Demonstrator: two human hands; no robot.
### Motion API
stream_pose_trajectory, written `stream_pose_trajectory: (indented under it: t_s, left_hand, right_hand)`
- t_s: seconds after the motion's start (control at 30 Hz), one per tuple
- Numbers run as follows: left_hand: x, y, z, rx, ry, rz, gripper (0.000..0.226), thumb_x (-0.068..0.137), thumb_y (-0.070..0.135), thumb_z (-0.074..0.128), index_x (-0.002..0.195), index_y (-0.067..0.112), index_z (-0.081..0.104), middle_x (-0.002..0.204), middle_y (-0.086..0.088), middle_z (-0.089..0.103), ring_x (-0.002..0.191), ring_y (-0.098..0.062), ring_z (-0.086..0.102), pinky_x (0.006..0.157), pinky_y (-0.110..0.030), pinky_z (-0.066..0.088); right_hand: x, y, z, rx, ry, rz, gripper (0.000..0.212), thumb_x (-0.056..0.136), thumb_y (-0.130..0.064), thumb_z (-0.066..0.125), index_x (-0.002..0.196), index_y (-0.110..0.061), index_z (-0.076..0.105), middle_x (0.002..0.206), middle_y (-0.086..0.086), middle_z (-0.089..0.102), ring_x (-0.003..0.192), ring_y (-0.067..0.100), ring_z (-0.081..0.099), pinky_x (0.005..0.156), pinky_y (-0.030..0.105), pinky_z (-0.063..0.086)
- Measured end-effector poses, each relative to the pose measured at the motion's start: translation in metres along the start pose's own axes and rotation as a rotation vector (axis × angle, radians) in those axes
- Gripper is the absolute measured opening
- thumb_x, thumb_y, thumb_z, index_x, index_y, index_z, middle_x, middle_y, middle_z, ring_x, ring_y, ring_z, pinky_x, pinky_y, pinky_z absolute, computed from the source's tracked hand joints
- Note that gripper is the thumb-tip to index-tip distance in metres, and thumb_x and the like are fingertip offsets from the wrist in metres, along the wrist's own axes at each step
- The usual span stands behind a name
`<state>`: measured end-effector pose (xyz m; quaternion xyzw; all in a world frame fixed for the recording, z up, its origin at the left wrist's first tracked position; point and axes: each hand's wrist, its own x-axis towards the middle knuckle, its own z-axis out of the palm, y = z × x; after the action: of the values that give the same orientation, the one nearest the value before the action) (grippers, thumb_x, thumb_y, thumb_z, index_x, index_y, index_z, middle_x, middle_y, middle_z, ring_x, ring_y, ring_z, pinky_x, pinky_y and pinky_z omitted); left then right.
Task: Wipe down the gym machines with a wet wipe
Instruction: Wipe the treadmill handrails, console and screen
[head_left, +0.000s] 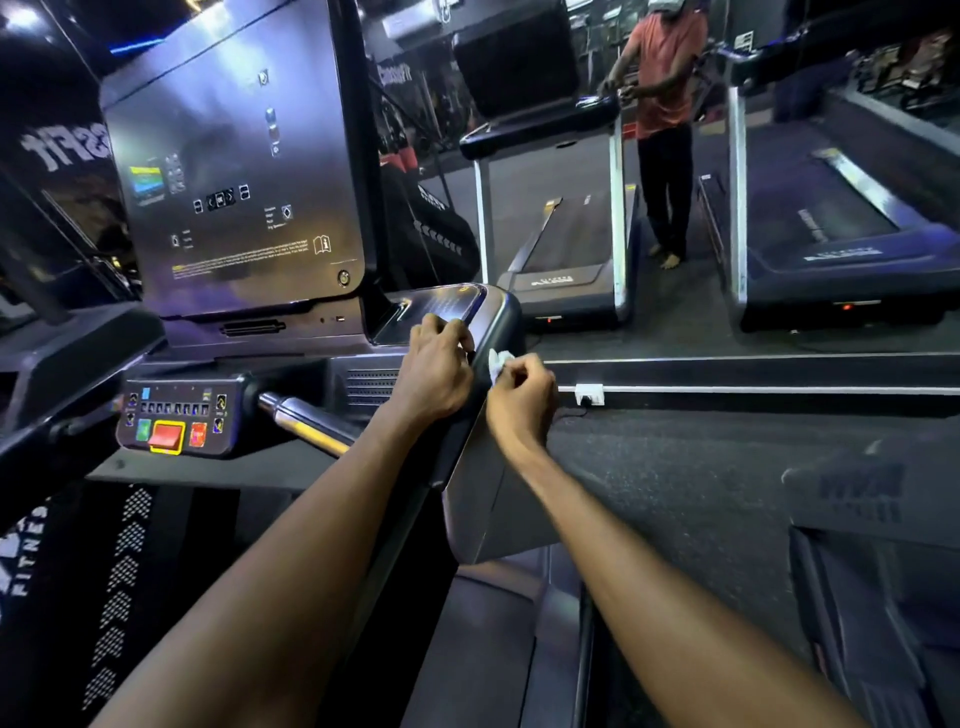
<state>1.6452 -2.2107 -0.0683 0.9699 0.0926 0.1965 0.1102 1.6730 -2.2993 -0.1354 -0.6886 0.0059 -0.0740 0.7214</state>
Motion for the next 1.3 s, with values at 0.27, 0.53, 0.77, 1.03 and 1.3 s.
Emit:
stream_pose_trajectory:
  t_s: [0.27, 0.53, 0.77, 1.03, 1.3]
  left_hand:
    - [0.030, 0.007, 0.011, 0.104, 0.017, -0.004, 0.022, 0.085, 0.006, 0.048, 0.102, 0.015, 0.058, 0.110, -0.011, 0.048, 0.106, -0.032, 0.040, 0.081, -0.038, 0.030]
    - [0.063, 0.009, 0.024, 0.108, 0.035, -0.060, 0.021, 0.084, 0.010, 0.049, 0.100, 0.019, 0.060, 0.114, -0.006, 0.048, 0.112, -0.029, 0.037, 0.085, -0.040, 0.024]
    - [0.085, 0.001, 0.032, 0.054, 0.071, -0.094, 0.024, 0.082, 0.006, 0.048, 0.094, 0.021, 0.062, 0.116, -0.005, 0.050, 0.115, -0.028, 0.040, 0.085, -0.038, 0.022]
    - [0.087, 0.000, 0.033, 0.033, 0.099, -0.092, 0.023, 0.081, 0.004, 0.051, 0.086, 0.024, 0.061, 0.109, -0.001, 0.053, 0.112, -0.026, 0.044, 0.094, -0.047, 0.035]
    - [0.085, 0.000, 0.032, 0.006, 0.127, -0.083, 0.025, 0.080, 0.005, 0.045, 0.084, 0.021, 0.064, 0.104, -0.002, 0.056, 0.106, -0.028, 0.047, 0.090, -0.048, 0.038]
  right_hand:
    - [0.009, 0.035, 0.002, 0.006, -0.025, 0.158, 0.014, 0.090, -0.009, 0.053, 0.078, -0.014, 0.059, 0.091, 0.013, 0.067, 0.086, 0.034, 0.060, 0.069, 0.033, 0.043]
    - [0.076, 0.017, 0.018, -0.035, -0.010, 0.089, 0.018, 0.091, -0.006, 0.051, 0.092, -0.014, 0.068, 0.098, 0.013, 0.071, 0.093, 0.036, 0.062, 0.074, 0.036, 0.045]
    - [0.093, 0.027, 0.023, -0.015, -0.148, 0.131, 0.044, 0.100, -0.034, 0.042, 0.060, -0.017, 0.042, 0.074, 0.004, 0.050, 0.076, 0.022, 0.045, 0.069, 0.035, 0.033]
    - [0.149, 0.023, 0.044, 0.305, -0.484, 0.331, 0.061, 0.105, -0.052, 0.032, 0.119, -0.005, 0.068, 0.118, 0.010, 0.068, 0.105, 0.018, 0.064, 0.082, 0.019, 0.053]
    - [0.178, 0.047, 0.056, 0.334, -0.598, 0.219, 0.084, 0.083, -0.087, 0.034, 0.120, -0.020, 0.070, 0.122, 0.003, 0.070, 0.116, 0.018, 0.064, 0.108, 0.041, 0.046]
